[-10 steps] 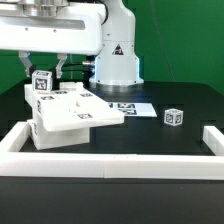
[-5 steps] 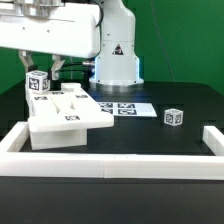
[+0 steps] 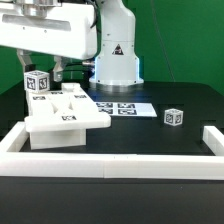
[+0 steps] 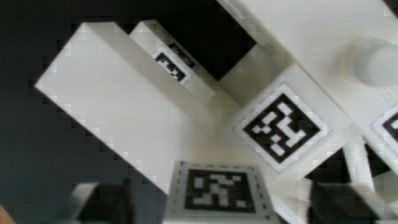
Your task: Assemble chair
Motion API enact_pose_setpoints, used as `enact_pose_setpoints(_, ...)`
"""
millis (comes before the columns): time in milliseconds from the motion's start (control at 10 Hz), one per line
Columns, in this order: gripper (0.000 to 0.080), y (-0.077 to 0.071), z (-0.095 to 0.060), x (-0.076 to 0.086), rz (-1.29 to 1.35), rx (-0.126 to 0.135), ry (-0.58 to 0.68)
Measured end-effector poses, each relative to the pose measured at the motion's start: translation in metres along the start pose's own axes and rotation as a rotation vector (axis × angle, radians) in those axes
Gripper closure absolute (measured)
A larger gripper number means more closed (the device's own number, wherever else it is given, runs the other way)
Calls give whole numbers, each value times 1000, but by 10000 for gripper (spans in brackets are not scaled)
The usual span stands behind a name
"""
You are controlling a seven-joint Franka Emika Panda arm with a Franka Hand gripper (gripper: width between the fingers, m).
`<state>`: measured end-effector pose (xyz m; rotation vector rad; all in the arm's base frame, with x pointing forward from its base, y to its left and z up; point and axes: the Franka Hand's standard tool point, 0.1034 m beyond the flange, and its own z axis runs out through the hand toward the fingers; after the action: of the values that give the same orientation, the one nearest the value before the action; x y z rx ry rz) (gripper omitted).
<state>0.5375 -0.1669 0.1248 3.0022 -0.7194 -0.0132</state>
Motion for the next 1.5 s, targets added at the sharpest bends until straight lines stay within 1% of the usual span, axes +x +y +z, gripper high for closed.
enact_pose_setpoints(100,173,0,0,0,-51,0,1)
enact_pose_setpoints(200,157,1,-1,0,-173,0,2)
enact_pose_setpoints(600,150,3,0,1,-408,-2,0)
enact_pose_setpoints(800,150,4,0,2,-572,-15,7)
enact_pose_setpoints(1100,150,2,-3,2,-783,-18,6)
enact_pose_setpoints(1200,150,3,-3,3,-872,-24,4)
enact_pose_setpoints(1400,150,3,-4,3,-968,-25,3)
enact_pose_setpoints(1500,150,5,-4,3,-1068,-35,-2)
